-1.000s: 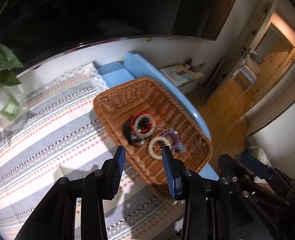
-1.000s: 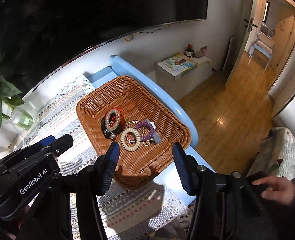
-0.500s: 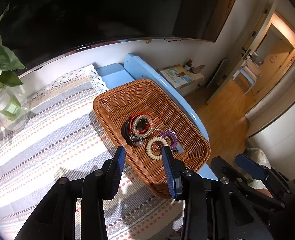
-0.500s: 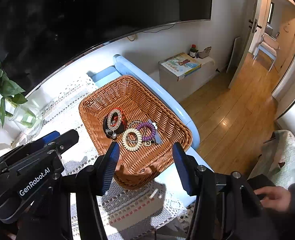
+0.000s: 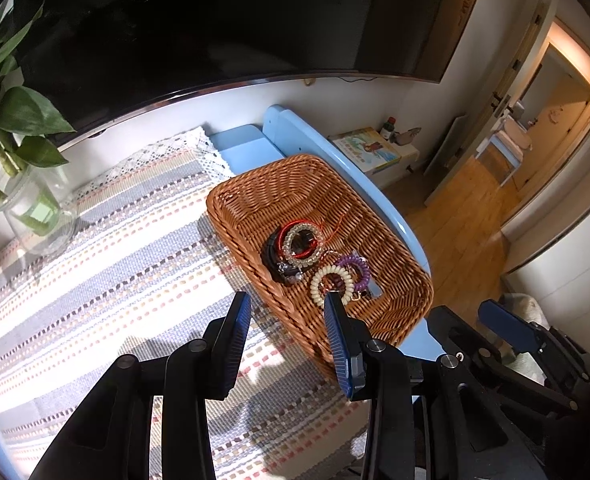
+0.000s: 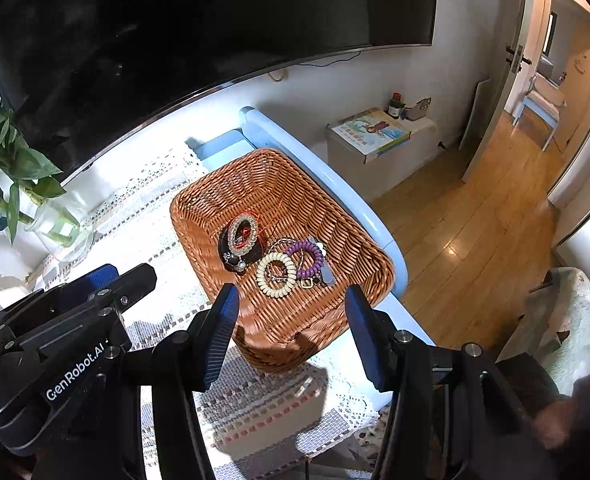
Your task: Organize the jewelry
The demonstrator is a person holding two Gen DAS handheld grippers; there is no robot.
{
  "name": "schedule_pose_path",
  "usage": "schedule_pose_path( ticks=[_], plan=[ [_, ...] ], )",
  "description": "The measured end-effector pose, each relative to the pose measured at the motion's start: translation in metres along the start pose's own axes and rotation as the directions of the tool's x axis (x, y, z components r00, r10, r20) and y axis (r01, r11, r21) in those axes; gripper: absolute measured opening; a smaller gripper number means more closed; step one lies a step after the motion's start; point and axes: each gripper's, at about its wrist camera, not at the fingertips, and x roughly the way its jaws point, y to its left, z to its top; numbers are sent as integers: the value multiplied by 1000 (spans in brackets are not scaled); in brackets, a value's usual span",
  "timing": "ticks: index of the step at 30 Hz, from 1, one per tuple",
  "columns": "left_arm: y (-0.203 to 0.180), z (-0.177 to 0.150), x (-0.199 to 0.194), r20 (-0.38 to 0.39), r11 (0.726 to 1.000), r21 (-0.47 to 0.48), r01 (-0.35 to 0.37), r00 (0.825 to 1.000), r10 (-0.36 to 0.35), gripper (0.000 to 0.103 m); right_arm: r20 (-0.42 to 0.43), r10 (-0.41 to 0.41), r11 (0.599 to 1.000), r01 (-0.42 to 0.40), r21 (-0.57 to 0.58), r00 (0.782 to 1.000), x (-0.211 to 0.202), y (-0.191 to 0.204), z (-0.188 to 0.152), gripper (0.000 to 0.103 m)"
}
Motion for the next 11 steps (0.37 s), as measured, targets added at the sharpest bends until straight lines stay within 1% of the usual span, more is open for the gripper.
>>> schedule_pose_path(
  ticks=[7,11],
  plan=[
    [1,-2,-2,-2,1000,-2,2,1000,-2,38,-10,1,1000,-1,3,1000,2,-2,-1,57],
    [3,-4,-3,3,1000,-11,15,1000,-15,39,-6,0,1000,0,-1,1000,2,-2,-1,57]
  ],
)
